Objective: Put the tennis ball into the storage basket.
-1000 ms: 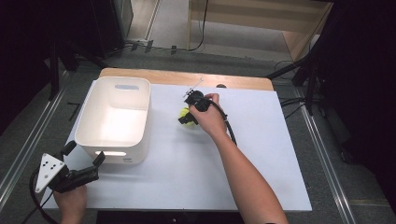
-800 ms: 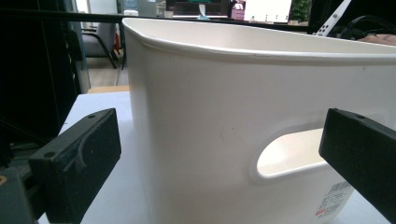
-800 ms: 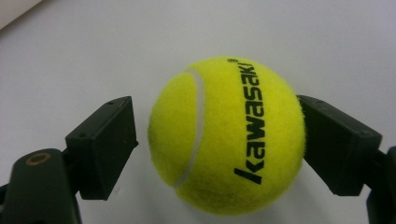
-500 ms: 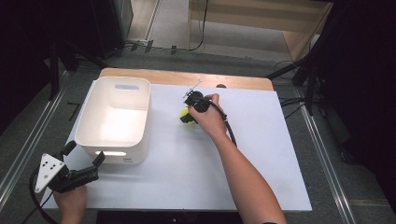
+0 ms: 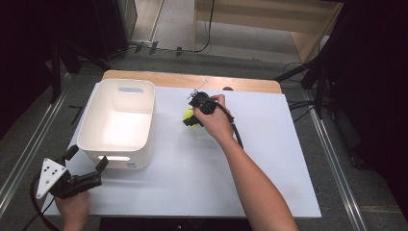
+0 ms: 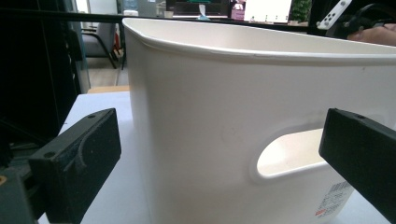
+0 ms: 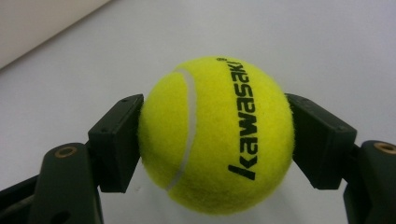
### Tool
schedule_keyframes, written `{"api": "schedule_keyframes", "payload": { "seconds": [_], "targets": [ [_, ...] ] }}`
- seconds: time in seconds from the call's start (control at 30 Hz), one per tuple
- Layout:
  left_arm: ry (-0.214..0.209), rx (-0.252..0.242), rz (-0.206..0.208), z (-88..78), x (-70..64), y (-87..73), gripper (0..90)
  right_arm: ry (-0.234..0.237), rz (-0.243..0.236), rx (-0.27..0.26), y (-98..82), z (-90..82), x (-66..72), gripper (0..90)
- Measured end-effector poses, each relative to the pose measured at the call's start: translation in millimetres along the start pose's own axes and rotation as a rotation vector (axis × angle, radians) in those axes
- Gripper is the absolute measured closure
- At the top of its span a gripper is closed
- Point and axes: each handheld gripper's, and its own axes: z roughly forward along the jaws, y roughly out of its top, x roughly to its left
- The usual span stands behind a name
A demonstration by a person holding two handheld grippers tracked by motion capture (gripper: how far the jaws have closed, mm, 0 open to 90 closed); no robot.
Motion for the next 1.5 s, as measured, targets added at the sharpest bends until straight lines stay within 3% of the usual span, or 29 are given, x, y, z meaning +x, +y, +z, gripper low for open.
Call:
{"api": "schedule_keyframes", "payload": {
  "seconds": [0.53, 0.57, 1.5],
  "targets": [
    [0.0, -0.002, 0.001, 0.2, -0.2, -0.1, 0.0, 0.039, -0.061, -0.018, 17.2, -22.0, 18.6, 24.0],
    [0.0, -0.002, 0.001, 0.2, -0.2, -0.1, 0.0, 0.04, -0.081, -0.024, 18.2, -22.6, 18.5, 24.0],
    [0.001, 0.001, 0.001, 0.3, -0.5, 0.1, 0.0, 0.091, -0.161, -0.056, 44.1, -50.7, 48.2, 24.1]
  ]
}}
